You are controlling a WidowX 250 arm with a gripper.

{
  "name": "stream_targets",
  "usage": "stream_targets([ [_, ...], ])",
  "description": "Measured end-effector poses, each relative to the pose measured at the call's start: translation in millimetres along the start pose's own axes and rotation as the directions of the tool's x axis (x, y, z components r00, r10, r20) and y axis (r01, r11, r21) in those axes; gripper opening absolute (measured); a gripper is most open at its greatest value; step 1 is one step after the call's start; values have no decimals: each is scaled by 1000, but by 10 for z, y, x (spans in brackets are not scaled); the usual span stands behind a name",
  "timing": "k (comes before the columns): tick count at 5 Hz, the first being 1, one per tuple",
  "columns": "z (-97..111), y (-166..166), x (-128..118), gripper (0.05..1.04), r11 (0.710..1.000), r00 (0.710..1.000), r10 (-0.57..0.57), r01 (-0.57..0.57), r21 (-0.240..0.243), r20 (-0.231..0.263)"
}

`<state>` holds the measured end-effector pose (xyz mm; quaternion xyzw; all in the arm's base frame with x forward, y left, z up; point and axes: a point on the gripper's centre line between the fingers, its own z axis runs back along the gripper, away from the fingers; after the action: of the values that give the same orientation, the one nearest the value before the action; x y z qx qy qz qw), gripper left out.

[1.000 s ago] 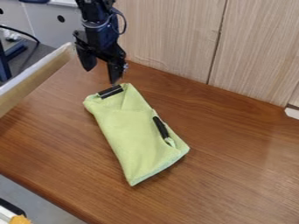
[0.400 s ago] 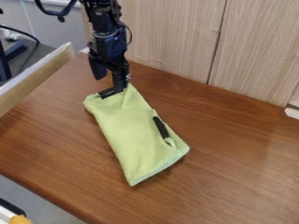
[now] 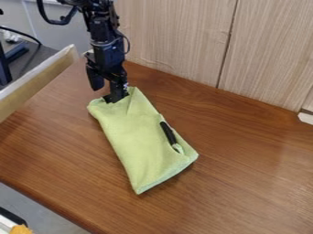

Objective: Fold the cloth from top left to bottom right

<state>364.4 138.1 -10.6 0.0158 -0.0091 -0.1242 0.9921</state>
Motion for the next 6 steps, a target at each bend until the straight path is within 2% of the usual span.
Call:
stream_targets([
  [1, -127, 36, -27, 965, 1000, 998, 11, -11, -4, -59],
  [3, -155, 4, -21, 404, 1000, 996, 8, -6, 19, -87],
  [4, -158, 19, -18, 195, 999, 996, 19, -17, 30, -84],
  [5, -167, 10, -36, 87, 999, 996, 28, -26, 30, -82],
  [6, -134, 57, -90, 68, 997, 995, 66, -63, 35, -73],
])
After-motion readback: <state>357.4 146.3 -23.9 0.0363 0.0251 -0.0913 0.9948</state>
